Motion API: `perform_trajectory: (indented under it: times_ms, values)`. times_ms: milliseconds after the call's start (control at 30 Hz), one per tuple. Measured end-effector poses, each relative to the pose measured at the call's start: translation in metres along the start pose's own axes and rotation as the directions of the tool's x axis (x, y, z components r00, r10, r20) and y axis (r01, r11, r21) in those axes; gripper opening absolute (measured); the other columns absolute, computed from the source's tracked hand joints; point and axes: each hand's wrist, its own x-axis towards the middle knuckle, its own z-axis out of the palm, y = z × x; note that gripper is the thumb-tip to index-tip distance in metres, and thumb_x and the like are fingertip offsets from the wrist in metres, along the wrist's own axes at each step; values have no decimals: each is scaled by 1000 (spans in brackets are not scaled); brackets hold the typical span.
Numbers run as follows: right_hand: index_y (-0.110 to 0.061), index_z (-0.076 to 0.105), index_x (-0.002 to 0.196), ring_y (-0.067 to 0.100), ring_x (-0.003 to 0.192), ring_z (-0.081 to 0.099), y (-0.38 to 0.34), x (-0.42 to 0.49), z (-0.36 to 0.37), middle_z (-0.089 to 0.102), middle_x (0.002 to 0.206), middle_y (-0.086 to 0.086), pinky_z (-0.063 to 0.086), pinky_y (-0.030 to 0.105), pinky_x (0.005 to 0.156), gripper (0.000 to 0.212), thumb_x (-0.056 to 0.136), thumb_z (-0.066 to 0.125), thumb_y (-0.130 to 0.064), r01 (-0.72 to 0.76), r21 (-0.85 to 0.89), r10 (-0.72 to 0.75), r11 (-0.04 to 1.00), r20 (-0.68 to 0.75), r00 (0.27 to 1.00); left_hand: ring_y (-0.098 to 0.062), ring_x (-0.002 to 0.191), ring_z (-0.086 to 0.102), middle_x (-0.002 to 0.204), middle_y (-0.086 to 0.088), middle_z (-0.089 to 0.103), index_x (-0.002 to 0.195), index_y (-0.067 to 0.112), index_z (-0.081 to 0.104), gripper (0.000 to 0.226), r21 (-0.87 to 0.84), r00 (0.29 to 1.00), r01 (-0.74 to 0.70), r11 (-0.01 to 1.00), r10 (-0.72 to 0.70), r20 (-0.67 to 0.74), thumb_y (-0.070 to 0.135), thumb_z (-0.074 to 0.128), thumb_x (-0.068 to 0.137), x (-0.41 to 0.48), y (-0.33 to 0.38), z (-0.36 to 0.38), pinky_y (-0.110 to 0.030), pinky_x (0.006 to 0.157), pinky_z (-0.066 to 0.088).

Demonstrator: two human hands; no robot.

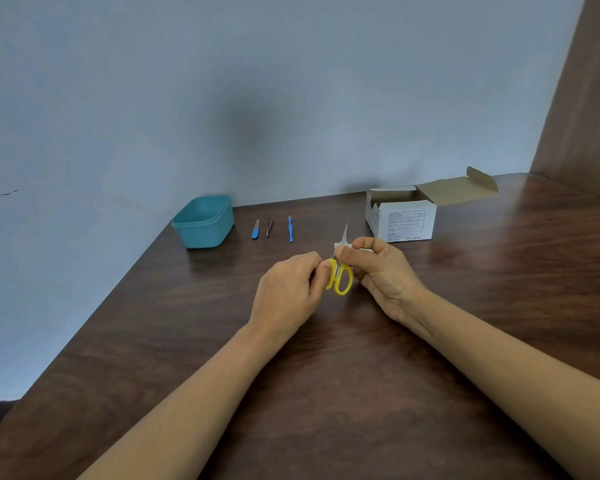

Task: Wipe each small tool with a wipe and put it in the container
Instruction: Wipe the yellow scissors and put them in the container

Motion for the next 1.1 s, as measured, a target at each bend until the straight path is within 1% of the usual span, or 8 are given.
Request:
perform_trajectory:
  times_ms: [267, 333, 467, 633, 700, 800, 967, 1100]
  values:
    - [-14, 58, 78, 8, 63, 55, -2, 0, -1, 67, 73, 3, 41, 16, 58, 19, 80, 68, 2, 11, -63, -8, 998, 49, 999, -12, 56, 47, 62, 9, 49, 70, 22, 48, 31, 77, 998, 57, 995, -57, 0, 31, 47, 99, -3, 3, -1, -17, 47, 24]
    - [-13, 59, 81, 5, 59, 60, -3, 1, -2, 69, 71, 2, 45, 13, 55, 20, 80, 66, 5, -1, -30, 3, 1000, 56, 998, -12, 56, 47, 61, 9, 49, 69, 21, 48, 31, 48, 999, 44, 998, -45, 10, 31, 47, 99, -2, 2, -1, -18, 48, 27]
    - [-13, 58, 84, 7, 57, 63, -1, 3, -4, 70, 69, 3, 46, 16, 58, 25, 73, 71, 6, -14, 31, 13, 999, 32, 999, -14, 57, 49, 61, 5, 51, 70, 15, 52, 36, -6, 999, 24, 1000, -24, 29, 36, 41, 96, -1, 0, 0, -34, 52, 40]
    - [-14, 57, 79, 16, 67, 57, -2, 1, -1, 65, 67, 2, 40, 25, 68, 42, 46, 83, -16, 8, 2, -8, 1000, 12, 1000, -14, 58, 50, 62, 5, 52, 70, 15, 53, 39, -22, 1000, 8, 1000, -7, 21, 40, 37, 95, -2, 2, 1, -37, 53, 43]
    - [-14, 59, 78, 16, 71, 57, -2, -1, 0, 65, 72, 6, 40, 28, 72, 36, 51, 82, -19, 23, -39, -22, 999, 27, 999, -14, 58, 51, 62, 5, 53, 71, 15, 54, 39, -22, 999, 27, 999, -27, 18, 40, 38, 95, -2, 1, 1, -38, 53, 43]
    - [-12, 61, 82, 20, 80, 60, -1, 0, -1, 70, 82, 9, 40, 31, 79, 21, 70, 76, -5, 39, -63, -37, 997, 29, 999, -14, 58, 52, 63, 4, 55, 72, 15, 57, 39, -30, 999, 44, 999, -43, 25, 39, 40, 97, -2, 0, 2, -40, 54, 45]
    - [-11, 61, 88, 17, 77, 64, 1, 3, -2, 73, 74, 5, 43, 25, 76, 24, 75, 71, 5, 21, 34, -21, 999, -5, 1000, -14, 58, 51, 61, 4, 53, 70, 15, 55, 37, -39, 999, 40, 998, -39, 29, 38, 40, 95, -1, -2, 1, -40, 54, 44]
    - [-11, 61, 84, 11, 67, 60, -1, 2, 0, 68, 70, 2, 42, 19, 62, 36, 55, 81, -13, -2, 42, 5, 999, -67, 998, -13, 57, 50, 61, 5, 52, 70, 17, 54, 36, -24, 999, 32, 999, -32, 13, 38, 40, 96, -2, 1, 1, -36, 52, 43]
